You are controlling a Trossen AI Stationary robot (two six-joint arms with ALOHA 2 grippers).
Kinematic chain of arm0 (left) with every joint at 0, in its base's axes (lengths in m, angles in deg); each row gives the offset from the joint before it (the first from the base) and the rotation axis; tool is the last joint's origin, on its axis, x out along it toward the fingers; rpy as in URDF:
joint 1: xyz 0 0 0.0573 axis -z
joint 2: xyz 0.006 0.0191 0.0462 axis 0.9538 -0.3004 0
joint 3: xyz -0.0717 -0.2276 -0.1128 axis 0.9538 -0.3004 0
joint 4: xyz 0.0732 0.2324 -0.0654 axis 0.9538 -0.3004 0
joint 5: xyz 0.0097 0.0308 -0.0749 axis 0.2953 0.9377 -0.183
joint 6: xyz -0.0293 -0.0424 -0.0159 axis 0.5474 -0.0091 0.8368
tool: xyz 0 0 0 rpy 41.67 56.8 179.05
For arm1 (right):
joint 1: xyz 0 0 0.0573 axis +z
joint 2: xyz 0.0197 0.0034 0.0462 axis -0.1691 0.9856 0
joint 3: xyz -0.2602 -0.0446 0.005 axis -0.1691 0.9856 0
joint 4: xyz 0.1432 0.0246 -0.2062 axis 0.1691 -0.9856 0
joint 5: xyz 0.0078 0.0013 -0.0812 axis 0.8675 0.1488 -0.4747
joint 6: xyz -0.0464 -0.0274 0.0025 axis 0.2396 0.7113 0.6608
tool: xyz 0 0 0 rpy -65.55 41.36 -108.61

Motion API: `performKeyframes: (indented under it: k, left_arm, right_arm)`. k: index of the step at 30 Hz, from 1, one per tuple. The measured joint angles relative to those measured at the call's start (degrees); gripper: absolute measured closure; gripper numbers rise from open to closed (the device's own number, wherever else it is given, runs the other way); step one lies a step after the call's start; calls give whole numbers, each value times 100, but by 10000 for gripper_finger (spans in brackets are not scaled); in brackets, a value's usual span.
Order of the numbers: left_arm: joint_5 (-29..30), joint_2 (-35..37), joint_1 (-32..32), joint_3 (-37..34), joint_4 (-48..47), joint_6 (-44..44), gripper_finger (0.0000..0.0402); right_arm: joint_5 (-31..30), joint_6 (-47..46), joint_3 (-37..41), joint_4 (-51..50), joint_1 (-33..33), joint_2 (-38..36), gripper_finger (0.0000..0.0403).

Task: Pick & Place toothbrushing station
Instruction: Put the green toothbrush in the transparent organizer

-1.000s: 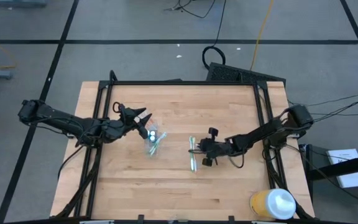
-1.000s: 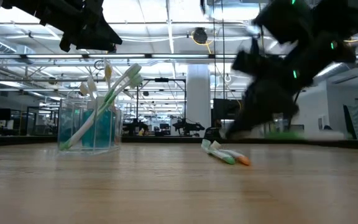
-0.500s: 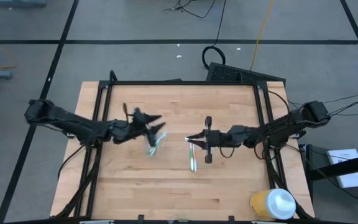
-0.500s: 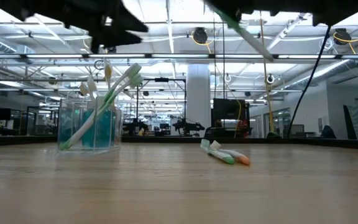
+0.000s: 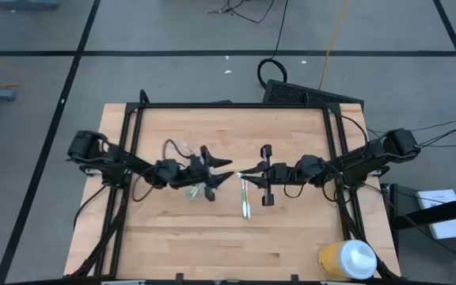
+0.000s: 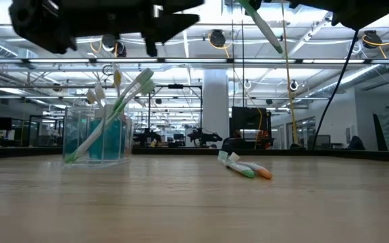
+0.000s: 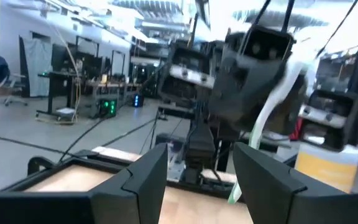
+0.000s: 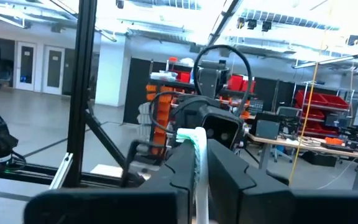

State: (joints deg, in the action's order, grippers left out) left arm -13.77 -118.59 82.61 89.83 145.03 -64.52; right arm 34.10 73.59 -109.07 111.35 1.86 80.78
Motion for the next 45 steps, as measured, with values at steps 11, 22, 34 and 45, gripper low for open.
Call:
performKeyframes:
  k: [11, 22, 34, 45]
  left_arm:
    - [-897, -802, 32, 1205, -636, -307, 211]
    - [-992, -838, -76, 1355, -680, -279, 218]
    - [-1315, -838, -162, 1355, -757, -173, 383]
    - [-1194, -205, -139, 1354, -2128, -136, 387]
  right_arm:
    - [-2, 0, 0, -13, 0, 0, 381]
    - [0, 0, 0, -15, 0, 0, 381]
    - [-9, 0, -2, -147, 2, -2, 381]
    - [-20, -62, -7, -646, 55, -166, 299]
